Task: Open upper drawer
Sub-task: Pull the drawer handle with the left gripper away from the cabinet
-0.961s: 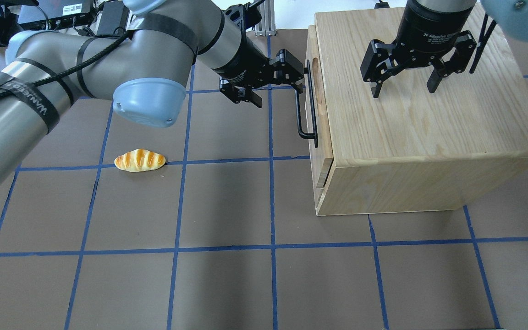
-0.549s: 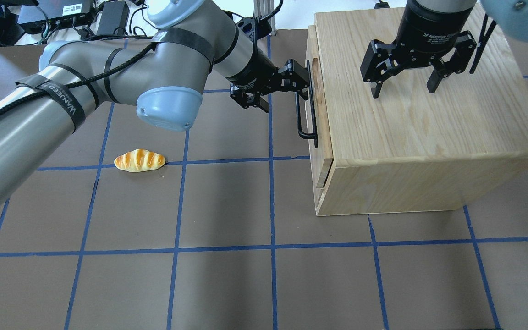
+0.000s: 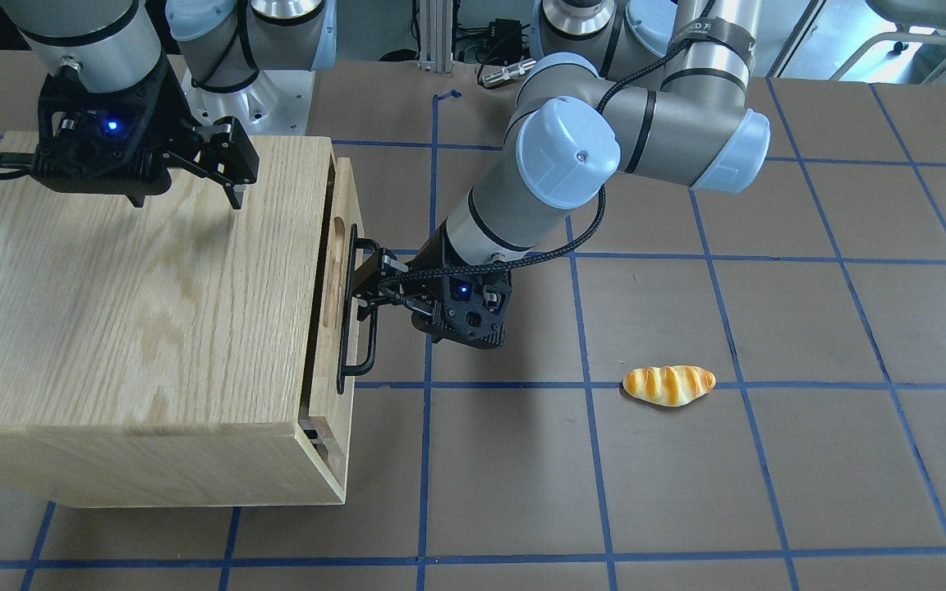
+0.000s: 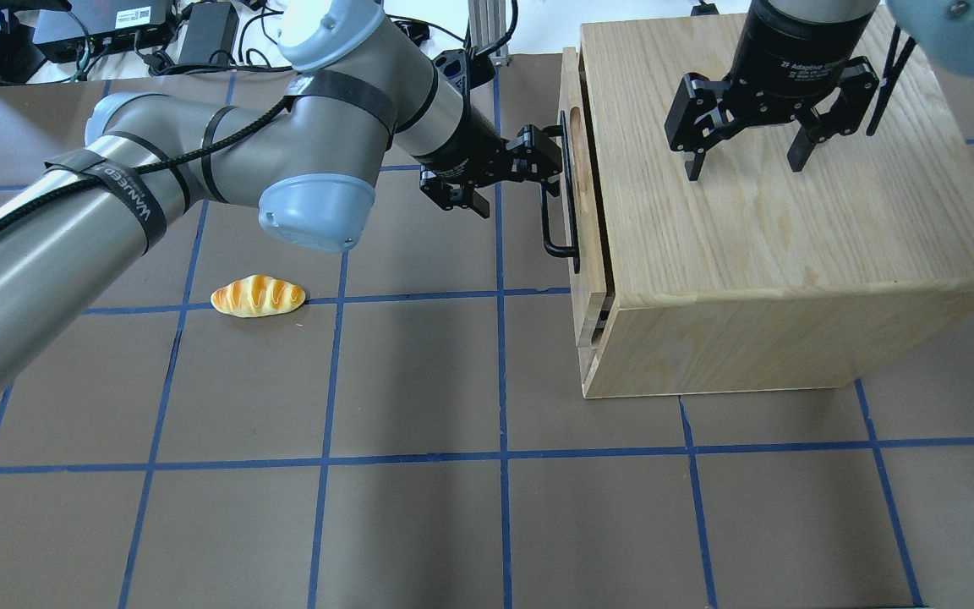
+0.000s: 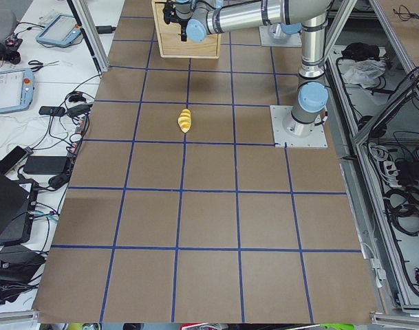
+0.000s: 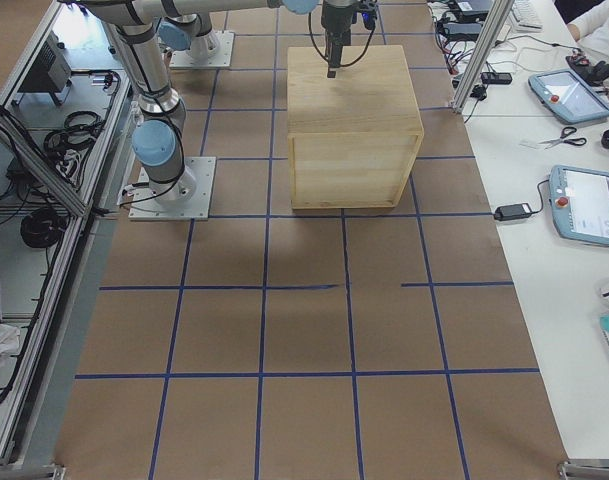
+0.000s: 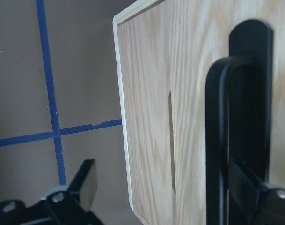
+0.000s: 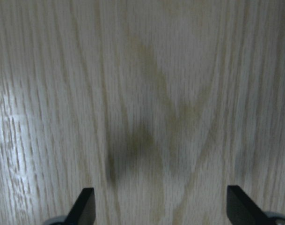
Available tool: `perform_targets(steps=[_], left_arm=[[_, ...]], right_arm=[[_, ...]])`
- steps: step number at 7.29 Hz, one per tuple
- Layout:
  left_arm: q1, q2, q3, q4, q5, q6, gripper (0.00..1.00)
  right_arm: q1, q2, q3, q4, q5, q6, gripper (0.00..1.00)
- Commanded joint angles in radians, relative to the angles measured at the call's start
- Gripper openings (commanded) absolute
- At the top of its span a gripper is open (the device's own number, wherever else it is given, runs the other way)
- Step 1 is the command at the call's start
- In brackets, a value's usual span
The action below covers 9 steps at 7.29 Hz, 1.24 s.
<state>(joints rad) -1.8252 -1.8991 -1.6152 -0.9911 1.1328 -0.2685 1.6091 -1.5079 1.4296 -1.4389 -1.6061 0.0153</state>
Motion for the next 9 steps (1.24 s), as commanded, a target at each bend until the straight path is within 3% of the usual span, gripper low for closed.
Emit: perform_targets(steps=[1, 7, 9], left_arm=[[0.035, 0.018, -0.002, -0.003, 0.087, 0.035, 1.0], [0.253, 0.071, -0.038, -0.059, 0.088, 0.078, 1.0], [0.309, 0.1, -0.037, -0.11, 0.145, 0.139, 1.0]], right_arm=[[0.0, 0.0, 0.0, 0.0, 0.0, 0.0, 1.0], [0.0, 0.0, 0.0, 0.0, 0.0, -0.002, 1.0], [0.0, 0.0, 0.0, 0.0, 0.0, 0.0, 1.0]])
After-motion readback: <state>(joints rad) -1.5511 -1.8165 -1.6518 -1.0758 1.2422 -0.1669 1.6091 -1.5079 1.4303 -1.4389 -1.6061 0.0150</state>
